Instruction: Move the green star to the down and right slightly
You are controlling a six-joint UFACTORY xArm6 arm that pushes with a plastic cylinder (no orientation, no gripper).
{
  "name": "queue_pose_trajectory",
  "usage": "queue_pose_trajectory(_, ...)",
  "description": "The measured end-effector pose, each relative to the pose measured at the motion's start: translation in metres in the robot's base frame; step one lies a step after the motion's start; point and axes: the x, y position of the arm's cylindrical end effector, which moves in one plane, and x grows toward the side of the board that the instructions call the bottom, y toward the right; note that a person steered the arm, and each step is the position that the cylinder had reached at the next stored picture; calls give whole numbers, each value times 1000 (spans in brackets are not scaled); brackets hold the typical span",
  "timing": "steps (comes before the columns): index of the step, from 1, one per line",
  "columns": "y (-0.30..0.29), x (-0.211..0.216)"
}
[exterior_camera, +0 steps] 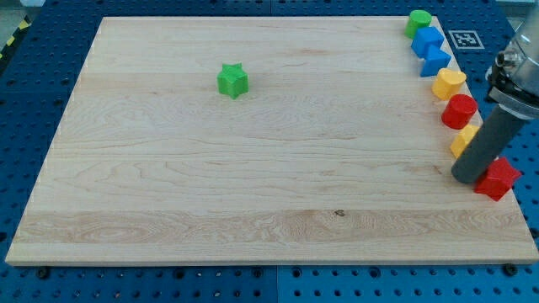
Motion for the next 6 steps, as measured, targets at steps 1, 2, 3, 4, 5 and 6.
queue_pose_trajectory(1,-58,-35)
queue_pose_trajectory(2,-80,-112)
queue_pose_trajectory(3,-103,-176)
queue_pose_trajectory(4,-180,-210)
queue_pose_trajectory(5,-255,-224)
queue_pose_trajectory(6,-284,-213)
